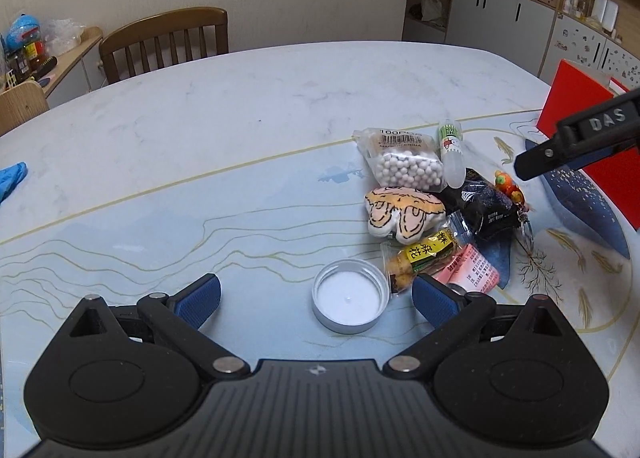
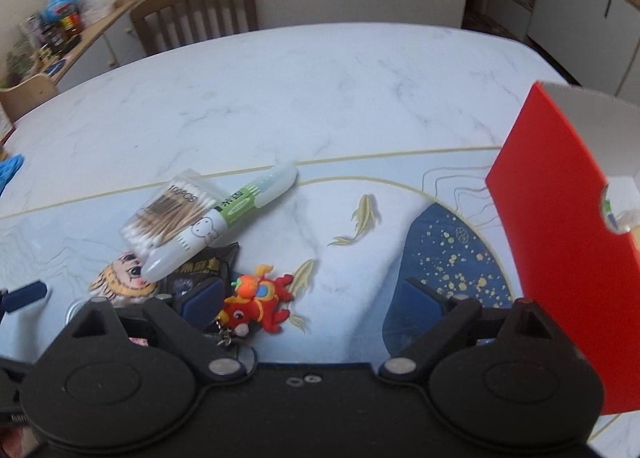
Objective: Organize objects
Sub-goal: 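Move the left gripper to the white jar lid while the right approaches the red dragon keychain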
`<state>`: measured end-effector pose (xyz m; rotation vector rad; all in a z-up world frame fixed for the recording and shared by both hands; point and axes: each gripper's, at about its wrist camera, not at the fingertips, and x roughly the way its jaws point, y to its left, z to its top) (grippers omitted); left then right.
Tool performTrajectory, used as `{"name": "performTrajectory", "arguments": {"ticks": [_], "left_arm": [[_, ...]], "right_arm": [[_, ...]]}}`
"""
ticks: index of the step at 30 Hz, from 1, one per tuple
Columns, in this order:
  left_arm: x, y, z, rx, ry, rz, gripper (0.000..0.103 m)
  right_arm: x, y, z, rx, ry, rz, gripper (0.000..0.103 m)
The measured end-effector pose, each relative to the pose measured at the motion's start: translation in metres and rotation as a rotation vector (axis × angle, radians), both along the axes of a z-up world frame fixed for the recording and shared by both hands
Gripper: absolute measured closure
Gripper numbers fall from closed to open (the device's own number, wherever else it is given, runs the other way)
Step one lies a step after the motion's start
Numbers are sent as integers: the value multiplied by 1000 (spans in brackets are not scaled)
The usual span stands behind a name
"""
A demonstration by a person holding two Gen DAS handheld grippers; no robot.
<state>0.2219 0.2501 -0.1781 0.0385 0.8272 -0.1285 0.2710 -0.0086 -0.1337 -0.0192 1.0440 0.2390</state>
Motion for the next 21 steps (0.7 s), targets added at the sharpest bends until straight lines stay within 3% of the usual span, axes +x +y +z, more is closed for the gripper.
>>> {"name": "performTrajectory", "arguments": {"ticks": [11, 14, 16, 21], "left_arm": [[0, -6, -4, 9, 1, -8, 1], [1, -7, -5, 9, 0, -5, 2], [0, -7, -5, 10, -4, -5, 5], [-1, -10, -5, 23, -19, -5, 15]], "right_arm": [[11, 17, -14, -31, 32, -20, 13], [10, 20, -17, -43, 36, -9, 18], [9, 21, -21, -46, 48, 3, 23], [-2, 25, -26, -79, 38, 65, 24]]}}
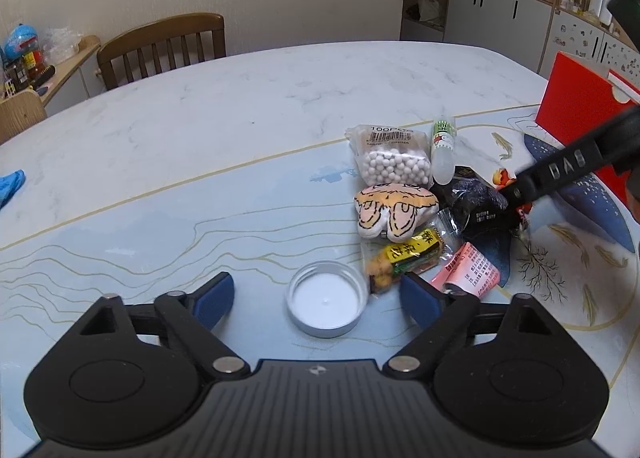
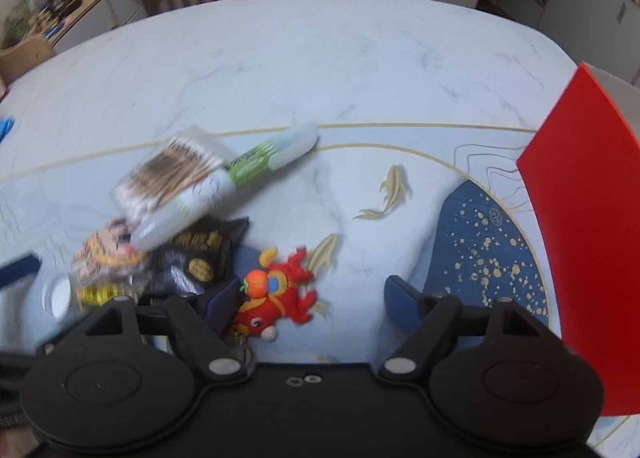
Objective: Organize objects
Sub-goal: 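Move the left gripper to the white jar lid while the right approaches the red dragon keychain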
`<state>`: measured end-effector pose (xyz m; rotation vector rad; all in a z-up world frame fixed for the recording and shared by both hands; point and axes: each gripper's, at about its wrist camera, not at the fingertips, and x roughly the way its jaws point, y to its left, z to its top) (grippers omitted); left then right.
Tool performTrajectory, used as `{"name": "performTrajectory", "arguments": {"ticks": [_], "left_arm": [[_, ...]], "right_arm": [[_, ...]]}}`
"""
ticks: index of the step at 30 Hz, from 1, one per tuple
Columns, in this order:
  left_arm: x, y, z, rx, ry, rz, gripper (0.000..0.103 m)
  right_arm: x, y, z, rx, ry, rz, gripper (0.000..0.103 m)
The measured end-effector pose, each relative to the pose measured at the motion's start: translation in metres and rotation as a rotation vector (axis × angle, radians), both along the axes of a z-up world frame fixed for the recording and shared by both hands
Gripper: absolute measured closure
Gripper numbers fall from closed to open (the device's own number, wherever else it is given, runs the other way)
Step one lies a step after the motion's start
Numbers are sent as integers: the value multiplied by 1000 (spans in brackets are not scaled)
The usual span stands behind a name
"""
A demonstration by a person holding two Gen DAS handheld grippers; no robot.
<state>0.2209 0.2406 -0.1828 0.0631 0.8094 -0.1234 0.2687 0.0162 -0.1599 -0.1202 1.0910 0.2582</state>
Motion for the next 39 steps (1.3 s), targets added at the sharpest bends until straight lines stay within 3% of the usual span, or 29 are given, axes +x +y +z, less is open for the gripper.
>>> {"name": "performTrajectory", "arguments": {"ticks": [5, 15, 21, 22, 24, 27, 35, 39], "left_arm": [[-1, 0, 1, -3, -11, -6, 29], [-6, -1, 7, 0, -8, 12, 64], [-10, -1, 10, 10, 16, 27, 65], [-11, 0, 11, 13, 20, 33, 65], [-15, 1, 14, 8, 23, 41, 65], [-21, 1, 17, -3, 31, 45, 65], [-36, -2, 24, -10, 36, 56, 65], [-44, -1, 29, -25, 34, 67, 65]], "right_arm": [[-13, 3, 0, -16, -33, 69, 32], [-19, 11, 6, -2, -55, 113, 64], [-29, 8, 12, 2, -77, 124, 65], [-31, 6, 14, 2, -85, 126, 75], [-36, 2, 20, 7, -94, 125, 85], [-42, -4, 24, 6, -95, 135, 90], [-50, -10, 22, 18, -95, 185, 88], [-46, -8, 20, 10, -96, 179, 81]]}}
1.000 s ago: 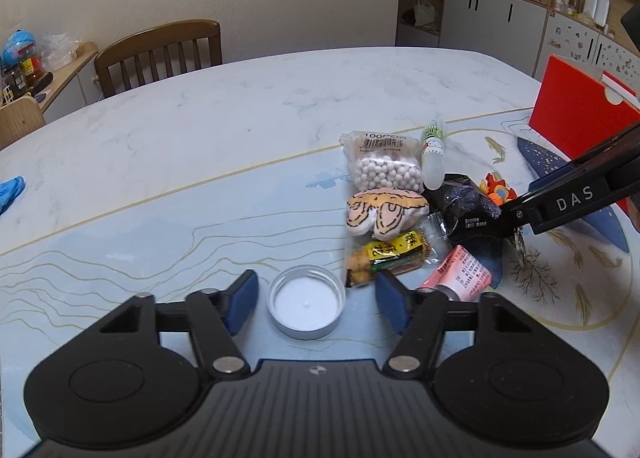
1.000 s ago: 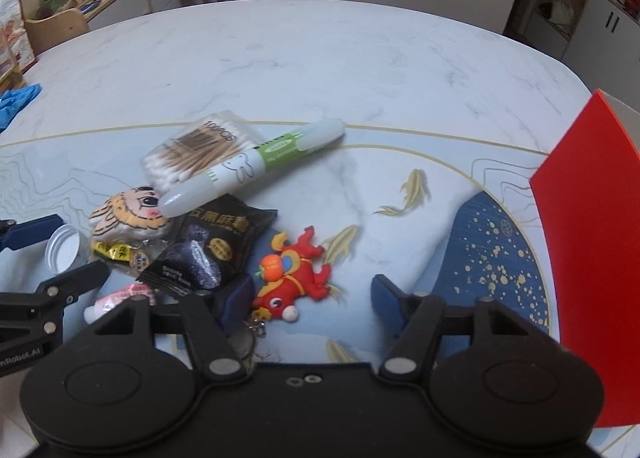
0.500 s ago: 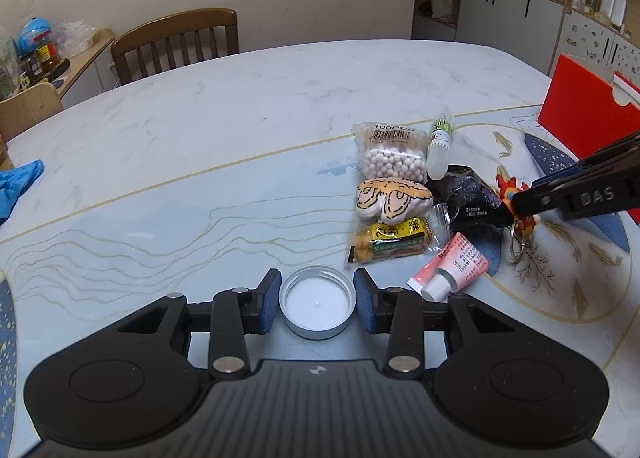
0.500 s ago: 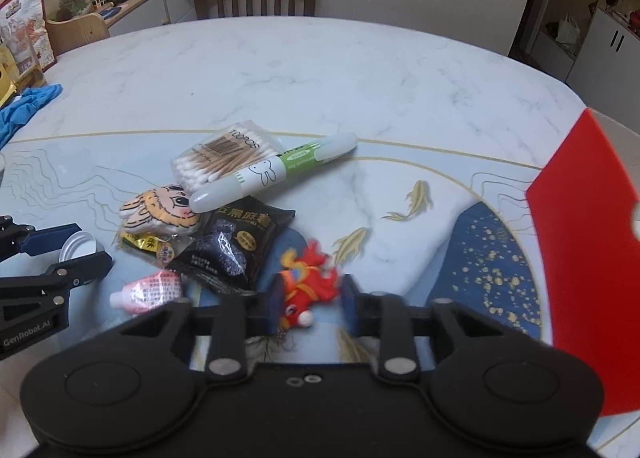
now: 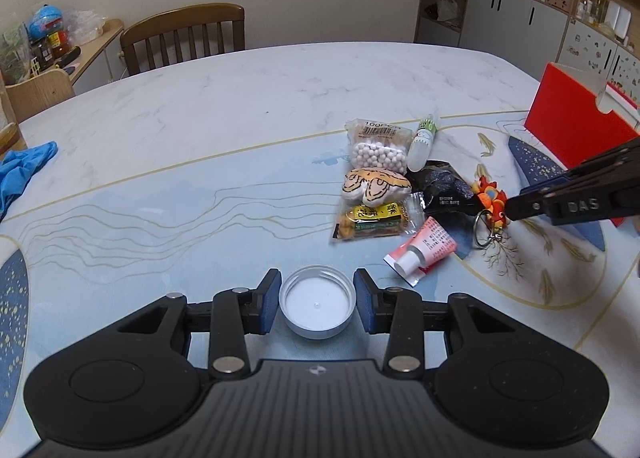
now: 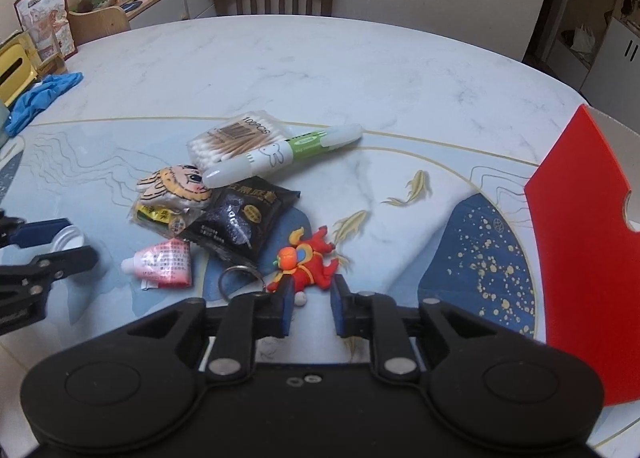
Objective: Organize objects
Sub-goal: 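Grasp the white jar lid with the left gripper while the right grasps the red dragon toy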
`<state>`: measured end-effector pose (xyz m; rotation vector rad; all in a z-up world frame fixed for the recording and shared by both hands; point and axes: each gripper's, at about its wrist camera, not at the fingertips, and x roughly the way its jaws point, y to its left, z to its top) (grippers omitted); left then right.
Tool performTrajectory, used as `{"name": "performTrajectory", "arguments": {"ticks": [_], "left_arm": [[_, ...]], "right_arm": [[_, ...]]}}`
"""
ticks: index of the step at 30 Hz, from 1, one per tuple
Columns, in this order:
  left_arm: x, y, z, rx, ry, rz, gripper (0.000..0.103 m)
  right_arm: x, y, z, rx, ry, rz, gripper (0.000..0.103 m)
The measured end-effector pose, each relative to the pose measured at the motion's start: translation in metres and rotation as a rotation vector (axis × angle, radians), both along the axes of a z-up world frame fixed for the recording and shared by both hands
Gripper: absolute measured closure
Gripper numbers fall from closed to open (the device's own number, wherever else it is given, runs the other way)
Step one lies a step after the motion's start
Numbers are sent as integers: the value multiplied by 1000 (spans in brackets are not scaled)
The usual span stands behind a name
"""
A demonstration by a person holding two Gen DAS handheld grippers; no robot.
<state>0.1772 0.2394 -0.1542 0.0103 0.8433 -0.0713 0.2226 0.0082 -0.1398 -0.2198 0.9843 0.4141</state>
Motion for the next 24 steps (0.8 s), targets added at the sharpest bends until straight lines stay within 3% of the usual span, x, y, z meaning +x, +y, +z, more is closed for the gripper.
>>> {"name": "performTrajectory", "arguments": {"ticks": [11, 16, 24], "left_arm": [[-11, 4, 6, -12, 1, 32, 65], [-14, 6, 7, -19, 3, 45, 65], [-13, 5, 6, -16, 8, 46, 65]], "right_arm": [[15, 6, -5, -9, -13, -2, 69], [16, 4, -4, 9, -21, -2, 38], [19, 11, -8, -7, -16, 7, 38]]}}
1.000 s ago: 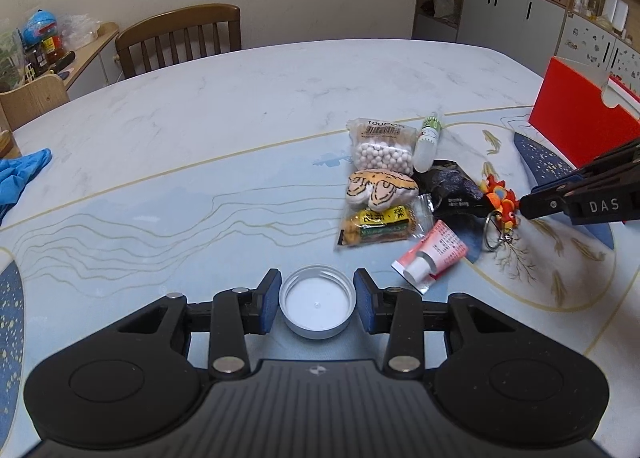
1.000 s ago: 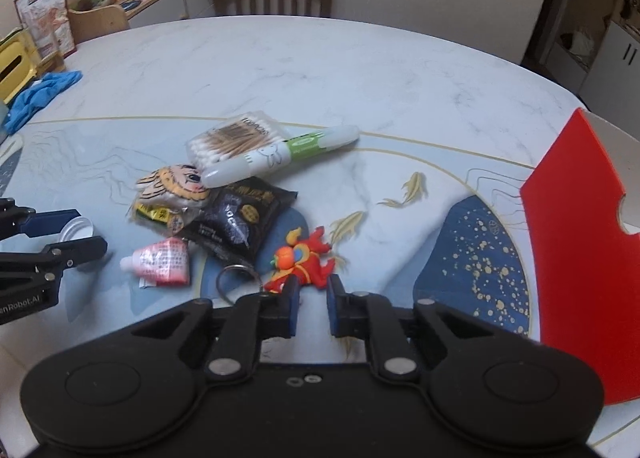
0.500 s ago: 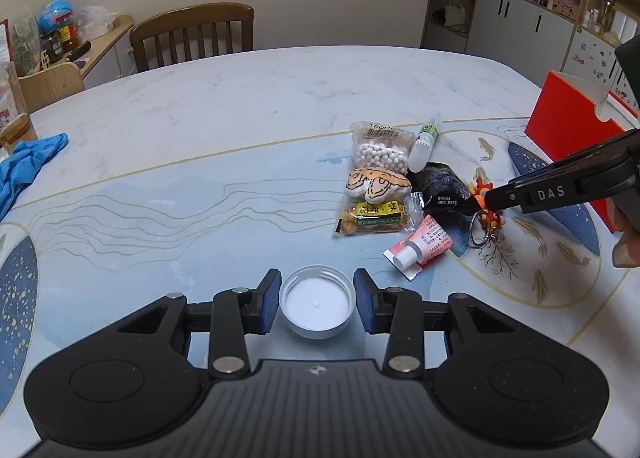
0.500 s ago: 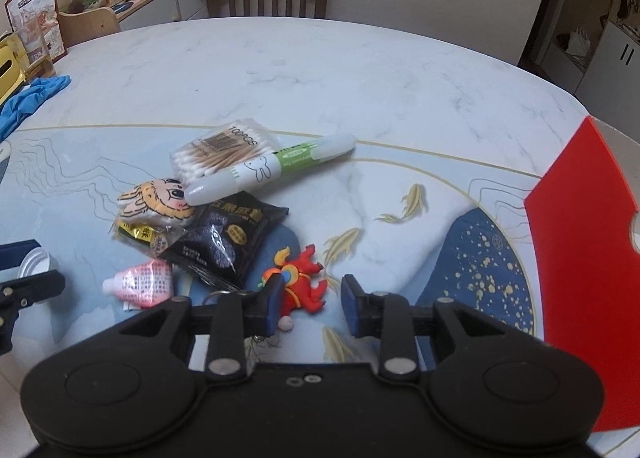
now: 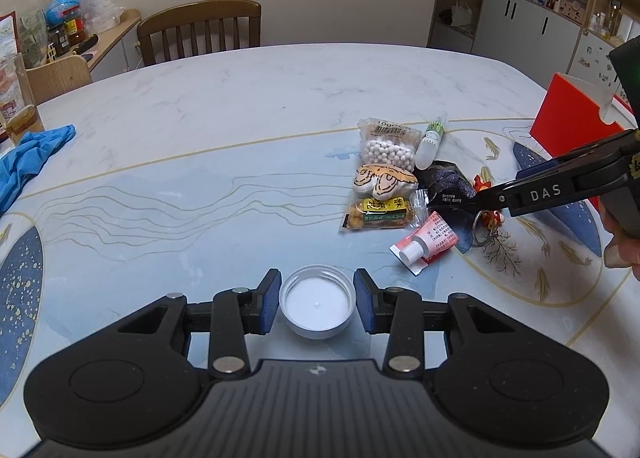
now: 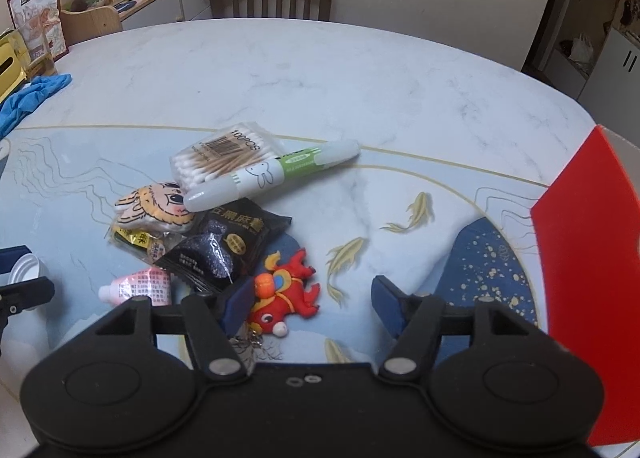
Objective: Organize objects
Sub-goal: 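Grasp the white jar lid with the left gripper while the right grasps the red dragon toy, then carry the lid and dragon toy over the red box with both grippers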
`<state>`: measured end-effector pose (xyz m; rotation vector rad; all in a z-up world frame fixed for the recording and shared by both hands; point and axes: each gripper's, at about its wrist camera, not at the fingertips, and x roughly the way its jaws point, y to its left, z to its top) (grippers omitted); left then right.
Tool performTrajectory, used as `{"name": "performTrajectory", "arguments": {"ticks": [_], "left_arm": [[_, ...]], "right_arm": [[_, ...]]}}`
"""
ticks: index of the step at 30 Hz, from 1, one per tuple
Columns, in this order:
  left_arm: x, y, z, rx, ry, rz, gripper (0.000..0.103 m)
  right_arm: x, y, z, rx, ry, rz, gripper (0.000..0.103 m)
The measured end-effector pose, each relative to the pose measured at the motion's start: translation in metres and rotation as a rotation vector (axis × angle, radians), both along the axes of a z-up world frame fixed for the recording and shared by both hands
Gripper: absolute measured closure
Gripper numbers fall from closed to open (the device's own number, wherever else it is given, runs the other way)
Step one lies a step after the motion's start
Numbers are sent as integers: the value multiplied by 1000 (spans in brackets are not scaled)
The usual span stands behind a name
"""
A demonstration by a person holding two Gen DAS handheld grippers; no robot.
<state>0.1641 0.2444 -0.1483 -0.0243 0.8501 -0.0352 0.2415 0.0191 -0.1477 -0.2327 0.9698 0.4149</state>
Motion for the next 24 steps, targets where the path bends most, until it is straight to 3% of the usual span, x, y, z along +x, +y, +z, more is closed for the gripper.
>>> {"name": "performTrajectory", "arguments": {"ticks": [10, 16, 20, 24], "left_arm": [[2, -4, 2, 2, 4, -11, 65], [3, -9, 2, 4, 7, -19, 65], [3, -15, 4, 4, 8, -28, 65], [5, -24, 10, -5, 12, -46, 65]], "right_arm": [[-3, 9, -9, 6, 22, 28, 44], [-5, 7, -6, 10, 4, 35, 64], [-12, 6, -3, -20, -26, 57, 65], [-19, -7, 6, 17, -35, 52, 65]]}}
